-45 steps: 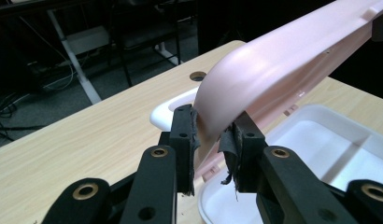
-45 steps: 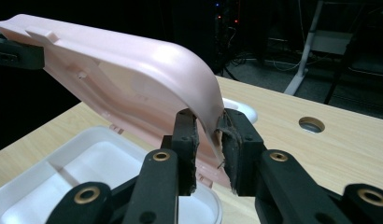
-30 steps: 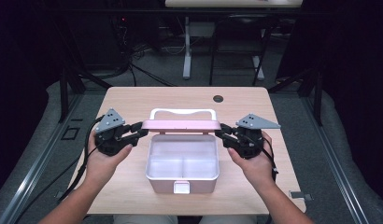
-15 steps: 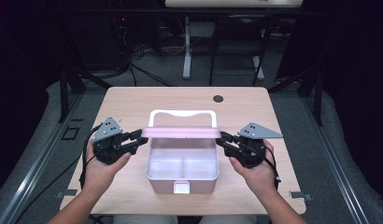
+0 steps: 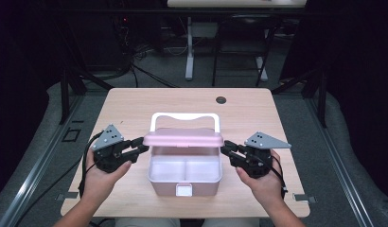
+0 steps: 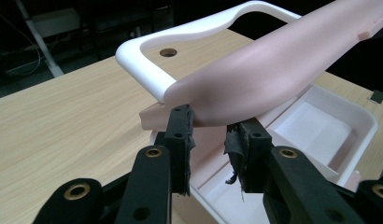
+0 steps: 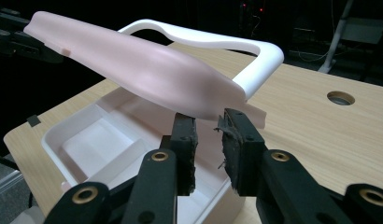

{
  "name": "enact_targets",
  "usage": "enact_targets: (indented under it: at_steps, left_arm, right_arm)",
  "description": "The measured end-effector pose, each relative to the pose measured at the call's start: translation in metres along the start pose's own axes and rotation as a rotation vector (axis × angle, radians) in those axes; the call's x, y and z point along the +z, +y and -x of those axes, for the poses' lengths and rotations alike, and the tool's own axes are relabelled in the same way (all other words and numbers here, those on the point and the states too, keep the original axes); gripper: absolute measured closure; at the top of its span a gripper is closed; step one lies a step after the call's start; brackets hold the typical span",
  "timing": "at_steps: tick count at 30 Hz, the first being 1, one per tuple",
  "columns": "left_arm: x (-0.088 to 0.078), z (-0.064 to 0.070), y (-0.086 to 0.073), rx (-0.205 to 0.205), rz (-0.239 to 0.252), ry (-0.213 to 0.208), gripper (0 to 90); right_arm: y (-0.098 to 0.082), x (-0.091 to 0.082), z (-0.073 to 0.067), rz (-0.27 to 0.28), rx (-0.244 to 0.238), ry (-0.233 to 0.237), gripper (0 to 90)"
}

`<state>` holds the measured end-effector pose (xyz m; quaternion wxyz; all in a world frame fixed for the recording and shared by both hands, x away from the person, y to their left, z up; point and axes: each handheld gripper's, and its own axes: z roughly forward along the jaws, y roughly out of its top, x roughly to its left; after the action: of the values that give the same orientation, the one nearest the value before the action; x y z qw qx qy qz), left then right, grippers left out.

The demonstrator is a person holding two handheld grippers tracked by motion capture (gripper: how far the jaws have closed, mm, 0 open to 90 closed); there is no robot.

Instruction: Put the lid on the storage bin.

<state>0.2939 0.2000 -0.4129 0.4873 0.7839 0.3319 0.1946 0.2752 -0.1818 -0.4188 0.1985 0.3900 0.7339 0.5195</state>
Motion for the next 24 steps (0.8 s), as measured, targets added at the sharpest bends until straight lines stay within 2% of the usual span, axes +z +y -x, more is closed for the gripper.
enact_targets:
  at_steps: [24]
  left_arm:
    - [-0.006,0.003,-0.022,-0.004,-0.025,-0.018,70.4]
  right_arm:
    - [-0.022,-0.004,-0.003,-0.03,0.016,0.025,74.8]
